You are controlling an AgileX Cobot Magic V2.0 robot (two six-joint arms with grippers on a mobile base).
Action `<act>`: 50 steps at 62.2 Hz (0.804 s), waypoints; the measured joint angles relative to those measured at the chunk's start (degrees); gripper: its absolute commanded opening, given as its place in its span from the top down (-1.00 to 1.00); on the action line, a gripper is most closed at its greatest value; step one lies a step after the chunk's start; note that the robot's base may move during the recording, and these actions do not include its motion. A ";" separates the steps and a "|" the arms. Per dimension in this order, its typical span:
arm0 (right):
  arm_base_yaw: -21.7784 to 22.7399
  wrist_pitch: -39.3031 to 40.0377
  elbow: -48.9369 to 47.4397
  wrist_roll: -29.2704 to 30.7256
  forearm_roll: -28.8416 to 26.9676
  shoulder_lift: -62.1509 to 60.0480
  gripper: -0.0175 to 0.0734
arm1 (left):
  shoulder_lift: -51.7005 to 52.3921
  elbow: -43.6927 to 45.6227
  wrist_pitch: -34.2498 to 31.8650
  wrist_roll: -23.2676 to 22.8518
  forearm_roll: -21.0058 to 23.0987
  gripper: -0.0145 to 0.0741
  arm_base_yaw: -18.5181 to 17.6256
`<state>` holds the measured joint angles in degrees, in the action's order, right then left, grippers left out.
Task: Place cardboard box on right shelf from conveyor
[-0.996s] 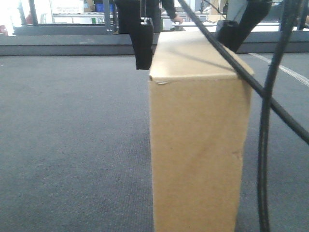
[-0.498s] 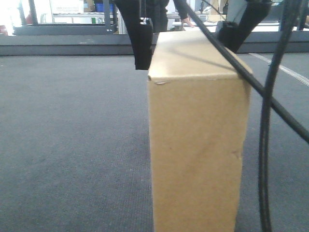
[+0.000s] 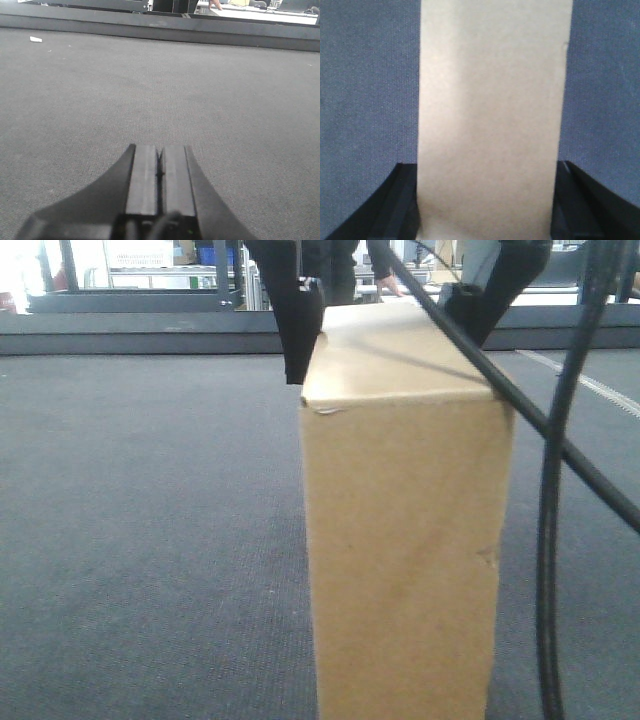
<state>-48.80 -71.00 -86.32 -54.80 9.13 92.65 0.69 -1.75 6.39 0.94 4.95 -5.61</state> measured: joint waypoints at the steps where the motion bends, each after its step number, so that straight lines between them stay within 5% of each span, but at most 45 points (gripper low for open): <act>1: 0.00 0.00 0.00 0.00 0.00 0.00 -0.07 | 0.00 0.00 0.00 0.00 0.00 0.94 0.00; 25: 3.91 -0.23 0.22 3.59 0.51 -11.50 -0.07 | 0.00 0.00 0.00 0.00 0.00 0.94 0.00; 50: 23.37 8.09 16.35 39.25 -3.49 -33.58 -0.07 | 0.00 0.00 0.00 0.00 0.00 0.94 0.00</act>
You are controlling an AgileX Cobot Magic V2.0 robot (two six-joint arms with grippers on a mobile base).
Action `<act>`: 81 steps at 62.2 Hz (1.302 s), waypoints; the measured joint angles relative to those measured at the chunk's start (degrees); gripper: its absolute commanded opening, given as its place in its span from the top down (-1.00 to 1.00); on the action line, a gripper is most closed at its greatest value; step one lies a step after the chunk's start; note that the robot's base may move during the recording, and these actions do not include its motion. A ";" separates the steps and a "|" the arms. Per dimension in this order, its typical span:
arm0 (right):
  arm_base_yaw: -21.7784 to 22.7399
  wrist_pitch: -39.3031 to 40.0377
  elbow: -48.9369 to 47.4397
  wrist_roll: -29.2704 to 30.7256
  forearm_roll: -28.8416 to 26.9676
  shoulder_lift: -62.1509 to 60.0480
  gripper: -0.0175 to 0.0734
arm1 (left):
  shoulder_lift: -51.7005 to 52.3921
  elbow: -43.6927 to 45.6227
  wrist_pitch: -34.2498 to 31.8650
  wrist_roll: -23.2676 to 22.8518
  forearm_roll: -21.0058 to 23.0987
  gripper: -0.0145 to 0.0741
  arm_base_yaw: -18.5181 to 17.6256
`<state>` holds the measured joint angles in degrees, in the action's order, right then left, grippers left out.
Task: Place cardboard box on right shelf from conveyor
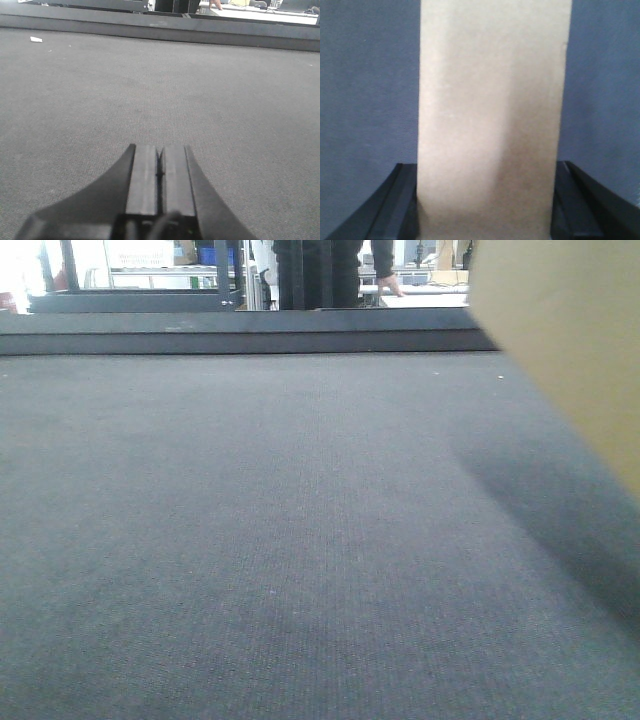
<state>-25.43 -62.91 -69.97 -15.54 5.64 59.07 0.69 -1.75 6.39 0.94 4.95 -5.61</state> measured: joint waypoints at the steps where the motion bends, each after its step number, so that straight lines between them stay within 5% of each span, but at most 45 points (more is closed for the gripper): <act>1: 0.92 1.18 0.88 1.30 -0.39 -0.95 -0.07 | 0.00 0.00 0.00 0.00 0.00 0.94 0.00; 15: 16.90 17.43 15.08 17.01 -7.23 -15.58 -0.07 | 0.00 0.00 0.00 0.00 0.00 0.94 0.00; 26: 23.99 27.29 24.29 19.66 -9.46 -24.89 -0.07 | 0.00 0.00 0.00 0.00 0.00 0.94 0.00; 49: 24.57 40.68 38.80 19.86 -10.34 -46.79 -0.07 | 0.00 0.00 0.00 0.00 0.00 0.94 0.00; 81: 24.57 42.03 44.21 19.91 -10.33 -59.87 -0.07 | 0.00 0.00 0.00 0.00 0.00 0.94 0.00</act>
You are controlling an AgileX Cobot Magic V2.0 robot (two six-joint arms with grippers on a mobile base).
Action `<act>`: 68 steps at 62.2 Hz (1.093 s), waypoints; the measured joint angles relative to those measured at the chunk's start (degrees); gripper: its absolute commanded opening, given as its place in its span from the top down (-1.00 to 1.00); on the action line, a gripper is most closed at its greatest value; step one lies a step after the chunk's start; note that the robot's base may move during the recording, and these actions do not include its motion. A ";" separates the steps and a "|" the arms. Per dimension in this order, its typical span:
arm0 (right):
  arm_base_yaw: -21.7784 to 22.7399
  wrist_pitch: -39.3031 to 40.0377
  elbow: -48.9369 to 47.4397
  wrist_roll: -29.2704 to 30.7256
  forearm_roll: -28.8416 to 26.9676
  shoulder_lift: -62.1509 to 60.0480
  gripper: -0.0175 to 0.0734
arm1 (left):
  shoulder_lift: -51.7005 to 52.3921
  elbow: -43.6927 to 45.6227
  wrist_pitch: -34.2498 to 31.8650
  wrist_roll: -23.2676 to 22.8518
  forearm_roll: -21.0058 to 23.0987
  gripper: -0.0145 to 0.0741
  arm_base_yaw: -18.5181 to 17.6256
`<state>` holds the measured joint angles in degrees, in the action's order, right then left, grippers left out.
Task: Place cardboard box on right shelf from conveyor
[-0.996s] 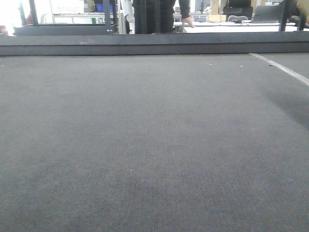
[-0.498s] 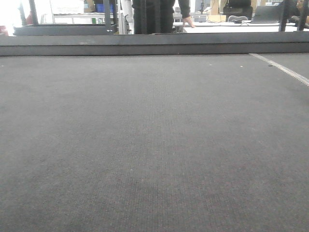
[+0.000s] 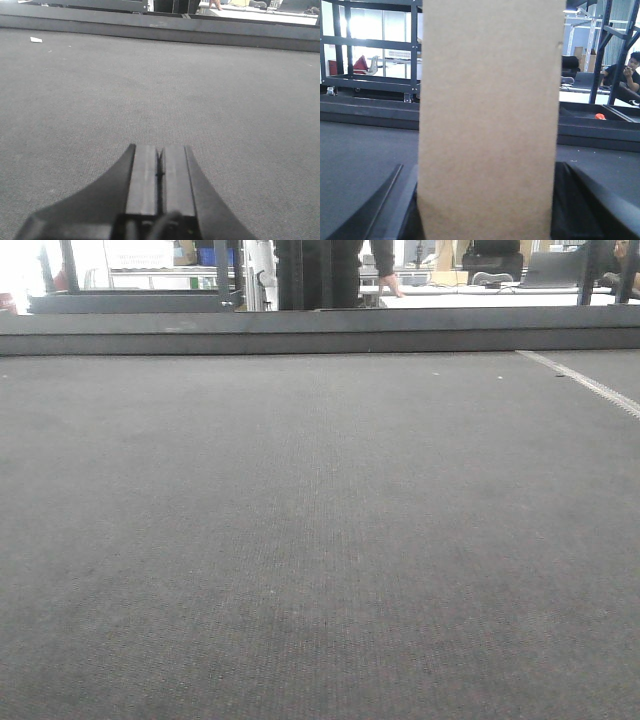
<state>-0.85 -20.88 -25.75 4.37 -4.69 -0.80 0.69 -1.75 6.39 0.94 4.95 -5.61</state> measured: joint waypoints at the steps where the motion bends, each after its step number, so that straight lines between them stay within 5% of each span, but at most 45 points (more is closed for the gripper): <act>1: 0.00 0.00 0.00 0.00 0.00 0.00 -0.07 | 0.00 0.00 0.00 0.00 0.00 0.94 0.00; 68: 0.00 -0.10 0.22 0.10 0.00 0.00 -0.07 | 0.00 0.00 0.00 0.00 0.00 0.94 0.00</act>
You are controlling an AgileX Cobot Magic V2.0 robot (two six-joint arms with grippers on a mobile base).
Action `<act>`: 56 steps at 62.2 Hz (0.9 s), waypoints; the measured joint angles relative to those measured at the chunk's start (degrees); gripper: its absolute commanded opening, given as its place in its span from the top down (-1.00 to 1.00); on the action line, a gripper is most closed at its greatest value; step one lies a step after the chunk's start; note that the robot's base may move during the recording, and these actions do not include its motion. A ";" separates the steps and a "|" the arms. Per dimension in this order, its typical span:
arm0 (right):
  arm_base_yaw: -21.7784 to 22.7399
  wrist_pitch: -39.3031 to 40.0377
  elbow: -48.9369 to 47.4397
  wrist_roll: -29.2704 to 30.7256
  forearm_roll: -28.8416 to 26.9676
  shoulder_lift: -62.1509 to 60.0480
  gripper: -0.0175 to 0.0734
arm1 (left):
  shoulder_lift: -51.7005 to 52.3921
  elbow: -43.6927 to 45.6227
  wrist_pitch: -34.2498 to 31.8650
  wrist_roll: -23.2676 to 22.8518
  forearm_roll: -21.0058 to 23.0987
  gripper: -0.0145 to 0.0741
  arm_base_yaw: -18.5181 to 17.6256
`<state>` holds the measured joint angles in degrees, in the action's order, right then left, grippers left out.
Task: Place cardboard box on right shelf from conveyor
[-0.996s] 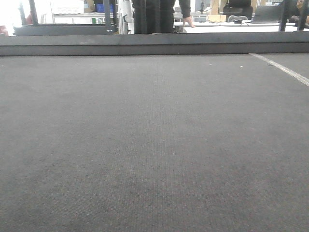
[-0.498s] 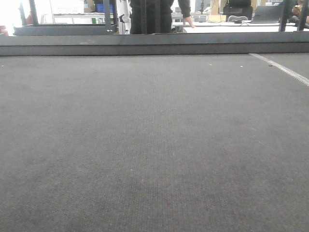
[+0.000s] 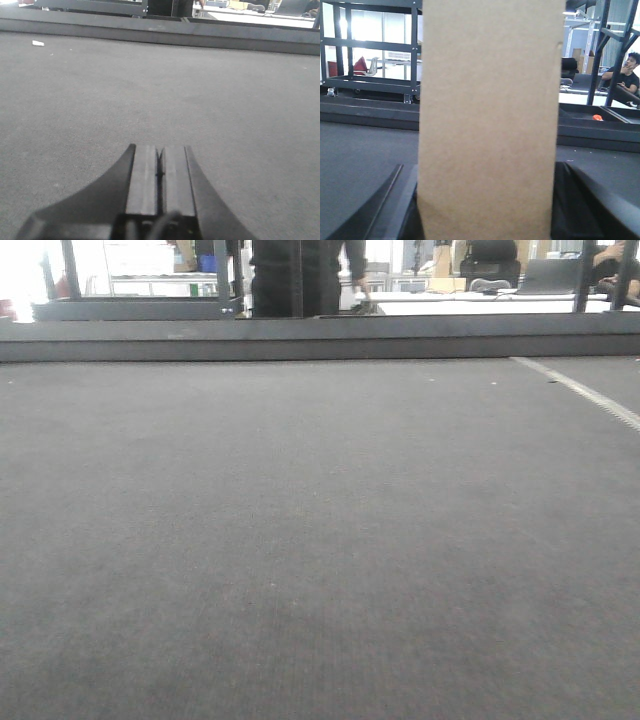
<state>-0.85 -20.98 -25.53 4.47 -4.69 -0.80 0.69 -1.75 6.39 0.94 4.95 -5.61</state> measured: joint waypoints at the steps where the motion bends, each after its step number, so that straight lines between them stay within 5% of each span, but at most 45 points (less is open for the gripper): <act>1: 0.00 0.00 0.00 0.00 0.00 0.00 -0.07 | 0.00 0.00 0.00 0.00 0.00 0.94 0.00; 56: 0.00 0.00 0.13 0.04 0.00 0.00 -0.07 | 0.00 0.00 0.00 0.00 0.00 0.94 0.00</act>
<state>-0.85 -20.98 -25.40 4.51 -4.69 -0.80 0.69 -1.75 6.39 0.94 4.95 -5.61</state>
